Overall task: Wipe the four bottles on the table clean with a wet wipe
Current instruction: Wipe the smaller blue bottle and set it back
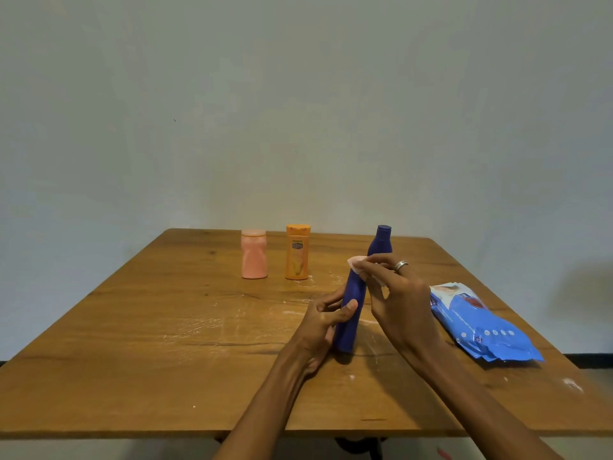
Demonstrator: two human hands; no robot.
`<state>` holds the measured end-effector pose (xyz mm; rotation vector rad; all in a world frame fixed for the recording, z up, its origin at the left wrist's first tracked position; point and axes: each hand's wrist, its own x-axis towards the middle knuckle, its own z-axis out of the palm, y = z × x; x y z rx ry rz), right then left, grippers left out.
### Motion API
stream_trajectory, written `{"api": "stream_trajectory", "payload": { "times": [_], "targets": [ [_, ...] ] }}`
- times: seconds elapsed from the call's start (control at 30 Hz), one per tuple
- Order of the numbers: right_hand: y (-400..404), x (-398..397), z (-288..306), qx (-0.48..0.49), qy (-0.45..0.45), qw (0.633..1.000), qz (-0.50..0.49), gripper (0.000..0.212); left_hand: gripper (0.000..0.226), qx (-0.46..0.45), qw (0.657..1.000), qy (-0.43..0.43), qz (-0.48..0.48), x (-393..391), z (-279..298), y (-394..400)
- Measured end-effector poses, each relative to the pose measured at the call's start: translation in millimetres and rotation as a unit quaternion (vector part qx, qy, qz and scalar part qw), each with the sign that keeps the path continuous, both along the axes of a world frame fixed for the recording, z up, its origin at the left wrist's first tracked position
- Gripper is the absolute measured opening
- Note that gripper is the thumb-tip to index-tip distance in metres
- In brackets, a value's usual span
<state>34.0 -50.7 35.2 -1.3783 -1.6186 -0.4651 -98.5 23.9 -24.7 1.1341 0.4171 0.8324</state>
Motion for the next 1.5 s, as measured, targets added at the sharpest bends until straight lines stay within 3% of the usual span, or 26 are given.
{"api": "stream_trajectory", "payload": {
  "times": [0.23, 0.37, 0.5, 0.67, 0.93, 1.23, 1.5],
  "targets": [
    [-10, -5, -16, -0.007, -0.017, 1.0, 0.018, 0.04, 0.048, -0.027, 1.0, -0.011, -0.01, -3, 2, 0],
    [-20, -17, -35, -0.058, 0.034, 0.996, 0.06, 0.046, 0.035, -0.063, 0.997, -0.045, 0.011, -6, 5, 1],
    [-21, -16, -39, -0.082, 0.037, 0.995, 0.049, 0.043, 0.042, -0.103, 0.992, -0.063, 0.037, -4, 7, 3],
    [-6, -12, -17, -0.042, 0.024, 0.998, 0.028, 0.035, 0.046, -0.062, 0.996, -0.044, 0.042, -4, 2, 5],
    [15, -17, -11, -0.018, 0.097, 0.994, 0.037, 0.027, 0.046, -0.056, 0.992, -0.05, 0.099, -6, 2, 5],
    [-17, -29, -51, -0.161, 0.058, 0.983, 0.071, 0.037, 0.057, -0.114, 0.982, -0.069, 0.137, -8, 6, 8],
    [19, -22, -18, -0.066, 0.084, 0.994, 0.018, 0.027, 0.039, -0.082, 0.991, -0.067, 0.086, -7, 11, -2]
  ]
}}
